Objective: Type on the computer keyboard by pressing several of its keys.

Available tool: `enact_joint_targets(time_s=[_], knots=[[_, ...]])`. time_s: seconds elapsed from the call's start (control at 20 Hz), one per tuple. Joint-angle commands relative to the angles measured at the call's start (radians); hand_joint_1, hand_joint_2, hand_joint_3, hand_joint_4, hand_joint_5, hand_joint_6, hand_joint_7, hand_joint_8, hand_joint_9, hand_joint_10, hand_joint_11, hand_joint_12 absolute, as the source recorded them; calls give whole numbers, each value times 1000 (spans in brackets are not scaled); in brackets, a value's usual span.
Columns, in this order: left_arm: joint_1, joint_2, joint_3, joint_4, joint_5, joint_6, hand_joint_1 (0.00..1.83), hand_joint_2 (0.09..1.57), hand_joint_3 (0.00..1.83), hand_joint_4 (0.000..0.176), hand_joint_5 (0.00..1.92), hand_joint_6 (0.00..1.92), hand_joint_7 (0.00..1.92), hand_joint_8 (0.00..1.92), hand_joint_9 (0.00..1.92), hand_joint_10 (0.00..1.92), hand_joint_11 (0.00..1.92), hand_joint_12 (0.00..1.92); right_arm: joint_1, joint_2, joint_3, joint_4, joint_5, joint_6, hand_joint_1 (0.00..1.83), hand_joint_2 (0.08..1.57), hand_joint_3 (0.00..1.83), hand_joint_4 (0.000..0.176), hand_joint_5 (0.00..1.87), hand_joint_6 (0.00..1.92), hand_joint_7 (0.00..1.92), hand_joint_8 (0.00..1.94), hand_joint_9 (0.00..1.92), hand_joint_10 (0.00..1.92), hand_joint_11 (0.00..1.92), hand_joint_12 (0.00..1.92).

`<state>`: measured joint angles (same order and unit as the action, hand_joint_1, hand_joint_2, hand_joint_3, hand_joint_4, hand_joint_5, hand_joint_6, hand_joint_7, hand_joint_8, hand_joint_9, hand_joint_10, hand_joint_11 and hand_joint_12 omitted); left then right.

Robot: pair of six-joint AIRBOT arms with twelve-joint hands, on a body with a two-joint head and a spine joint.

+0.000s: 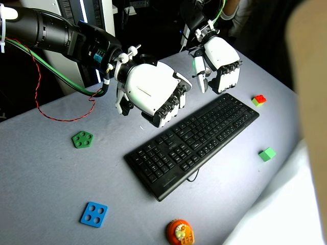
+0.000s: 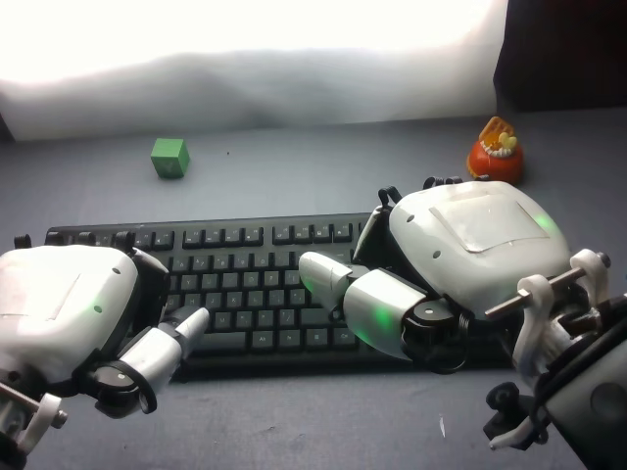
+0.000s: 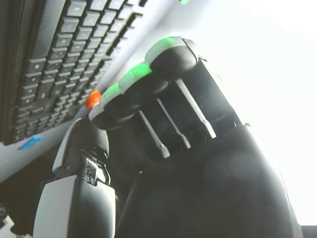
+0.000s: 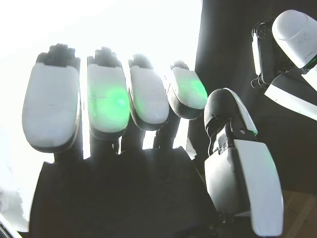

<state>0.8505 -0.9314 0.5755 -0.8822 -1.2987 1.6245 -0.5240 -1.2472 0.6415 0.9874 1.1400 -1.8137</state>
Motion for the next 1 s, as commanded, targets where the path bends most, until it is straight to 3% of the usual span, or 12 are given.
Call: enact_joint_targets(time_s=[0.0,0.05,0.1,0.2,0.3,0.55,0.7,0.8,0.9,0.95], knots=[[-6,3,8,60,-100,0,28,1170,170,46,146,120,189,44,172,134,0,673,3,1,-3,-81,65,1,10,1068,184,0,326,247,344,59,231,212,0,753],[-7,4,9,60,-100,0,28,1170,170,46,146,120,189,44,172,134,0,673,3,1,-3,-81,65,1,10,1068,184,0,326,247,344,59,231,212,0,753],[-7,4,11,60,-100,-1,54,1257,18,32,202,26,218,2,227,31,0,697,3,1,-3,-81,65,1,23,1151,9,0,433,50,382,1,313,30,0,722],[-8,4,14,60,-100,-6,32,1263,9,38,193,11,203,0,221,15,0,661,3,1,-3,-81,65,0,20,1155,2,0,441,19,337,1,287,2,0,617],[-6,4,15,60,-101,-6,25,1253,2,34,194,8,191,0,211,7,0,641,6,1,-3,-71,62,-4,27,1129,0,0,453,14,341,1,288,1,0,653],[26,-8,28,60,-136,-8,0,1242,0,30,175,3,168,1,192,0,0,567,53,-51,25,69,29,-56,13,1122,0,0,384,0,306,0,269,0,0,637],[67,-33,43,60,-185,-33,0,1246,0,28,180,5,175,5,194,4,0,561,82,-102,69,109,20,-64,73,1111,0,0,440,17,386,12,330,14,0,850],[88,-51,52,60,-206,-48,17,1243,0,32,277,29,303,27,291,30,0,771,91,-128,89,119,20,-64,66,1124,2,0,501,33,468,23,407,37,0,1041],[127,-99,83,60,-249,-84,75,1232,0,41,397,34,481,40,445,70,0,1034,111,-191,138,163,23,-77,72,1135,4,0,603,75,605,65,562,125,0,1376],[147,-129,104,69,-264,-100,126,1225,0,36,497,28,597,69,511,176,0,1246,121,-230,167,181,29,-84,62,1140,0,0,608,226,670,67,426,613,0,1517]])
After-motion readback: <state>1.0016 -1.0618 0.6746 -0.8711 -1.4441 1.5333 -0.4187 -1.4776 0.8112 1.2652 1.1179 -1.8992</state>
